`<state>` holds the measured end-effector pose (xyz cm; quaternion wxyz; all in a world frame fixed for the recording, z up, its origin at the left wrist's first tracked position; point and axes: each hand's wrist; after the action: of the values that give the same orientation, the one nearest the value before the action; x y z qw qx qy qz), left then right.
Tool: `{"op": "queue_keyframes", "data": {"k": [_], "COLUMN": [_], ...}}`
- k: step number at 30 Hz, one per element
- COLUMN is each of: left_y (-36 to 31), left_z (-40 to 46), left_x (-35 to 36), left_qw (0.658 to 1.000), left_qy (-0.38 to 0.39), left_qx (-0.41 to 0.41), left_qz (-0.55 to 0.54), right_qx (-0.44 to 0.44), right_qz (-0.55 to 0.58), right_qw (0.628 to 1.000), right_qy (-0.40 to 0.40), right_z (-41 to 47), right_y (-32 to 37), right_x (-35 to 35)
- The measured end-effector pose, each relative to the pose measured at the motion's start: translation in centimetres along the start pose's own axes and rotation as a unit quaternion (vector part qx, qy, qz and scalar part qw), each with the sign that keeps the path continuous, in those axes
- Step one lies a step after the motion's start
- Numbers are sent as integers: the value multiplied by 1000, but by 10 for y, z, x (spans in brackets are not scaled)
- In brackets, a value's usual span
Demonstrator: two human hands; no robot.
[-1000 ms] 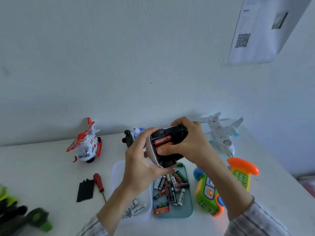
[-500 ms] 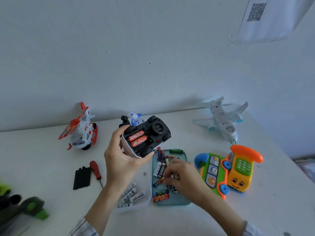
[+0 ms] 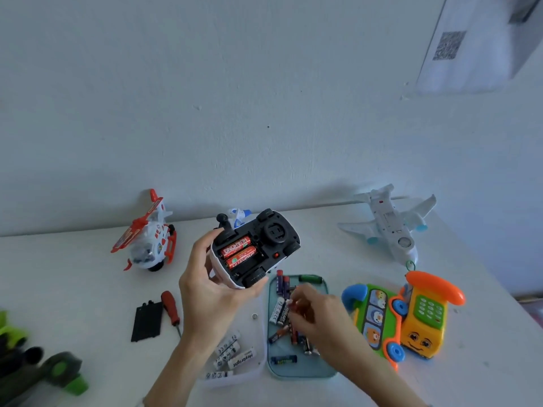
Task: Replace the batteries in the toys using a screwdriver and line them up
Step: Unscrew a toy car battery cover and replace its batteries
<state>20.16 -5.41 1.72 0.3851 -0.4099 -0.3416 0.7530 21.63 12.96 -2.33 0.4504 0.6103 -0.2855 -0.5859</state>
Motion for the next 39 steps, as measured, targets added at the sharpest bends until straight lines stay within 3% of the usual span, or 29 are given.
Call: {"op": "queue_keyframes", "data": {"k": [2, 5, 8, 11, 21, 27, 30, 33, 36, 39], "left_y": [-12, -33, -53, -68, -85, -87, -83, -73, -59, -38], "left_z": [3, 7, 13, 16, 11, 3, 3, 5, 6, 8], "left_x": [-2, -3, -2, 0, 3, -8, -25, -47, -77, -112], "left_qw": [1000, 998, 995, 990, 979, 978, 978, 980, 981, 980], "left_qy": [-18, -33, -33, -30, -75, -96, -106, -127, -163, -189], "left_qx": [12, 49, 91, 129, 182, 169, 165, 136, 91, 54], "left_qz": [-11, -19, -30, -47, -54, -72, -76, -72, -48, -42], "right_qx": [5, -62, -127, -126, -131, -175, -221, -297, -298, -277], "right_qz": [137, 325, 404, 420, 352, 228, 202, 45, -71, -19], "right_qw": [985, 920, 875, 871, 891, 892, 895, 895, 909, 943], "right_qy": [-109, -210, -235, -223, -256, -350, -332, -329, -282, -186], "right_z": [9, 21, 24, 19, -2, 1, 6, 11, 15, 24], "right_y": [28, 76, 117, 138, 157, 148, 148, 153, 164, 178], "right_x": [-24, -53, -61, -53, -41, -15, 3, 30, 61, 91]}}
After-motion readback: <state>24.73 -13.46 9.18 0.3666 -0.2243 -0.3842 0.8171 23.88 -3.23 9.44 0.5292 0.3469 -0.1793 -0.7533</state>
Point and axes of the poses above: each hand's wrist, its own z-axis towards the middle knuckle, its own x-axis out of the palm, y = z × x, and after that the axes turned 15 degrees about z, right-handed
